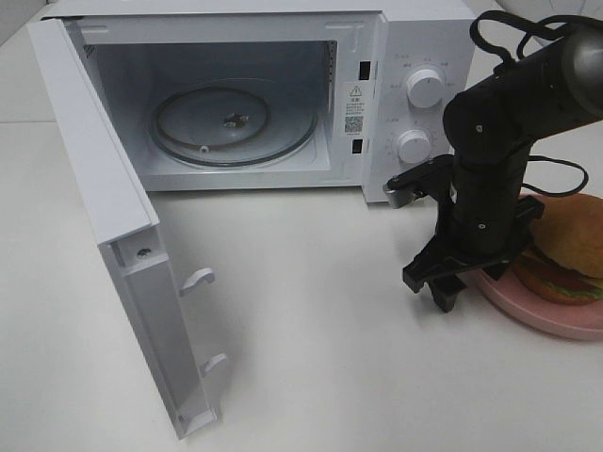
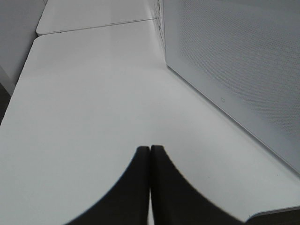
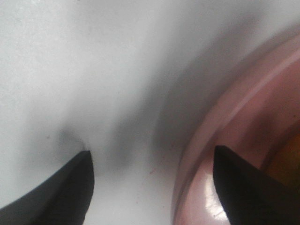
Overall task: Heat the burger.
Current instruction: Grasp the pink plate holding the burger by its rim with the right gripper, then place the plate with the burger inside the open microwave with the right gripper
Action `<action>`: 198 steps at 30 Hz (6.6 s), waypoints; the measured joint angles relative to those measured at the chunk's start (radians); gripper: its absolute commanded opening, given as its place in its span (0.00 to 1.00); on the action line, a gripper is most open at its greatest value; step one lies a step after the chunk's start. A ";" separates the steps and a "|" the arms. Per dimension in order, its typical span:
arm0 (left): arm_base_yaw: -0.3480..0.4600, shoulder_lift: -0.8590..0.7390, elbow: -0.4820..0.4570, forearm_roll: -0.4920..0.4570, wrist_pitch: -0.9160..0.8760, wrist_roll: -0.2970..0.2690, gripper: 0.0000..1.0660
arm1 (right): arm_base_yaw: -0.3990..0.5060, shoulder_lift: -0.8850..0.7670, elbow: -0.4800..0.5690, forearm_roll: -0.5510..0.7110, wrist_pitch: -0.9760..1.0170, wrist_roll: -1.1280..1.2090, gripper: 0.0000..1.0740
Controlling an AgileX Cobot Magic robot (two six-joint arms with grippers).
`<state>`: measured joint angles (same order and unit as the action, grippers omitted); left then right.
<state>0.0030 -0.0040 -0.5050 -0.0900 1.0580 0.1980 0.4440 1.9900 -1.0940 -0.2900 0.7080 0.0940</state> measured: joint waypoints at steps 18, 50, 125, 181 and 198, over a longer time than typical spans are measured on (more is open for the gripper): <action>0.000 0.000 0.000 0.000 0.000 0.000 0.00 | 0.000 0.019 -0.005 0.003 -0.006 -0.038 0.63; 0.000 0.000 0.000 0.000 0.000 0.000 0.00 | 0.000 -0.004 -0.002 0.006 0.087 -0.063 0.00; 0.000 0.000 0.000 0.000 0.000 0.000 0.00 | 0.477 -0.328 0.261 -0.084 -0.168 -0.903 0.00; 0.000 0.000 0.000 0.000 0.000 0.000 0.00 | 0.349 -0.085 -0.053 -0.027 -0.398 -1.377 0.00; 0.000 0.000 0.000 0.000 0.000 0.000 0.00 | 0.349 0.080 -0.359 0.087 -0.226 -1.395 0.00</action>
<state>0.0030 -0.0040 -0.5050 -0.0900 1.0580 0.1980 0.7930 2.0700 -1.4530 -0.2030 0.4820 -1.3010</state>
